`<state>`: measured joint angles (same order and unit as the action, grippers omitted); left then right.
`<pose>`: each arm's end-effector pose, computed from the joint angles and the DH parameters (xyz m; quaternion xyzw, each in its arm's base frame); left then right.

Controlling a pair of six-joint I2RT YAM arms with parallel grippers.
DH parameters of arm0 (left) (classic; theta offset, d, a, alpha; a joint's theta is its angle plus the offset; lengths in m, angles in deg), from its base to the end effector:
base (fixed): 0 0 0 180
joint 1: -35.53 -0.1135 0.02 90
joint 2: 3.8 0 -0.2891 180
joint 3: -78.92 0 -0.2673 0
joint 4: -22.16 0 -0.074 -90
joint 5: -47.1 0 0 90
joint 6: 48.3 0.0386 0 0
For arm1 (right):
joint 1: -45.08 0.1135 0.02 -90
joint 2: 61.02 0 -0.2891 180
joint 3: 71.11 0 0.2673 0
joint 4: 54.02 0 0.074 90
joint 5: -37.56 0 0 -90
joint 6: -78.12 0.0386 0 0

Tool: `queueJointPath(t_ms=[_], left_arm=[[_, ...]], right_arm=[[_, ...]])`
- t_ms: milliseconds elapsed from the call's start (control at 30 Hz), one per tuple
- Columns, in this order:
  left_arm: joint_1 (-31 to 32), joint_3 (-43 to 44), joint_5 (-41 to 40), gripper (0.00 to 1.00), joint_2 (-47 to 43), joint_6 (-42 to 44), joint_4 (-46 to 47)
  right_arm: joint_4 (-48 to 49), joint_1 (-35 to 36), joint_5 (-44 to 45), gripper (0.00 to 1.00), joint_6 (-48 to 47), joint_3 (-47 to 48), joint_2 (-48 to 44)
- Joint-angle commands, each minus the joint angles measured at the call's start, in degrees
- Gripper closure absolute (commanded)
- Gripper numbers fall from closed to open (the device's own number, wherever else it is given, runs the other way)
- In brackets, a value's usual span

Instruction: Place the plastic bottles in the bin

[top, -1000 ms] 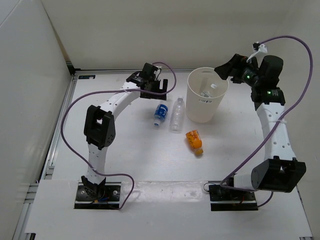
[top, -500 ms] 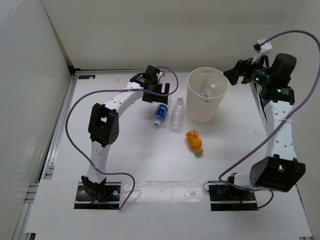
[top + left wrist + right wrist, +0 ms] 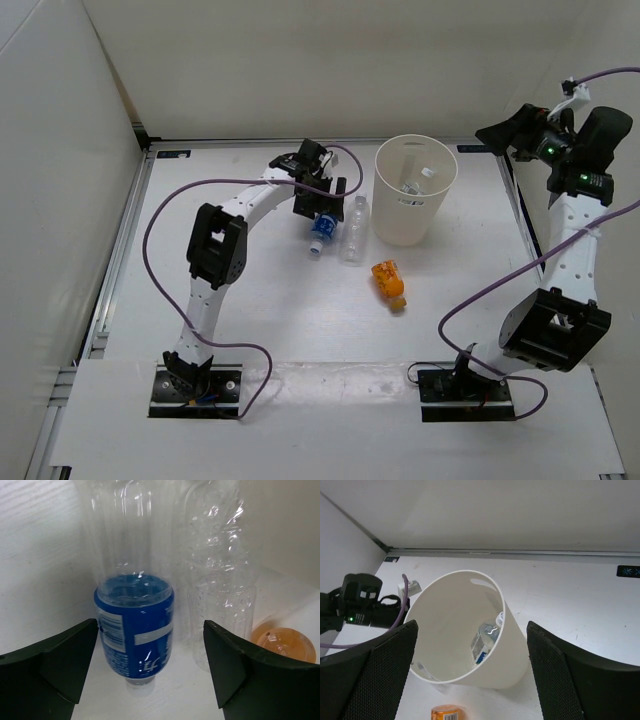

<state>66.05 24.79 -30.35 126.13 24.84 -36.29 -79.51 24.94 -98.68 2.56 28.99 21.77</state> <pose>0.4469 -0.2732 0.2172 0.1406 0.9556 -0.1921 0.1736 0.3275 -0.0904 0.4655 -0.0389 0.7401 0.2664 0.6163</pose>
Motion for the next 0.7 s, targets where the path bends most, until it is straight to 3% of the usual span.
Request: queueJointPath(t_ms=[0, 667], left_arm=[[0.15, 1.88, 3.26, 0.05, -0.56, -0.97, -1.63], [-1.52, 2.15, 10.73, 0.13, 3.58, -4.67, -1.37]], right_arm=[[3.99, -1.04, -1.84, 0.10, 3.14, 1.20, 0.01], [2.41, -0.25, -1.93, 0.10, 3.67, -0.65, -0.43]])
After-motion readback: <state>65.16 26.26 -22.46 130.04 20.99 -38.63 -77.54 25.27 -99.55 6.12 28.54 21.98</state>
